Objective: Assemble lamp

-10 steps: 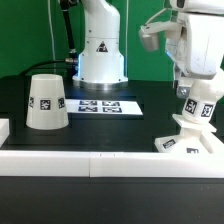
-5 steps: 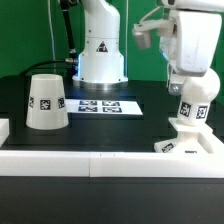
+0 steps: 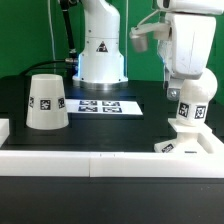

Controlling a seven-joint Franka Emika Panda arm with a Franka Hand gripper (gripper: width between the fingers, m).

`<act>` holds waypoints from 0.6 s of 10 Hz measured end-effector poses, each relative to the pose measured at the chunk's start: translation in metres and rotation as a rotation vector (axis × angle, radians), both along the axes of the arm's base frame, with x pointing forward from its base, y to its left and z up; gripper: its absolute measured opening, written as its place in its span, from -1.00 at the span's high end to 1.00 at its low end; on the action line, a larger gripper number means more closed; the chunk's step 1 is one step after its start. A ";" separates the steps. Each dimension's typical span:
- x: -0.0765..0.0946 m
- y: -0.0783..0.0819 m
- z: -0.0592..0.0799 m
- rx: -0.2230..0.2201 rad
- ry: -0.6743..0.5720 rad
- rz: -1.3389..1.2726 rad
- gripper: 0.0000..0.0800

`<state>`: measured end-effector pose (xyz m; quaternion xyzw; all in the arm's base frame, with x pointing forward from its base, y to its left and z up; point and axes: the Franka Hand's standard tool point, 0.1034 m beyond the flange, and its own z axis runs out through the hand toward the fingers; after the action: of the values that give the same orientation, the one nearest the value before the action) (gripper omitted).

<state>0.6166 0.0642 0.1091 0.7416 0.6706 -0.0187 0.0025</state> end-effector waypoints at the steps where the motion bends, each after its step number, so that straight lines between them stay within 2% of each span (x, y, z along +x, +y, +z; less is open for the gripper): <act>1: 0.001 -0.003 -0.001 -0.001 0.001 -0.009 -0.02; 2: 0.001 -0.002 -0.001 -0.002 0.003 -0.022 -0.36; 3: 0.001 -0.001 -0.001 -0.001 0.003 -0.030 -0.36; 4: 0.001 0.001 -0.001 -0.001 0.002 -0.039 -0.66; 6: 0.002 0.009 0.001 0.004 -0.002 -0.061 -0.72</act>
Offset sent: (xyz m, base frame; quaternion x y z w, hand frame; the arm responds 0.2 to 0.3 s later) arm 0.0014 0.0090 0.0062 -0.0013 -0.0043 0.0075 1.0000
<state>0.6184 0.0727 0.1099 0.7617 0.6477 -0.0167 0.0010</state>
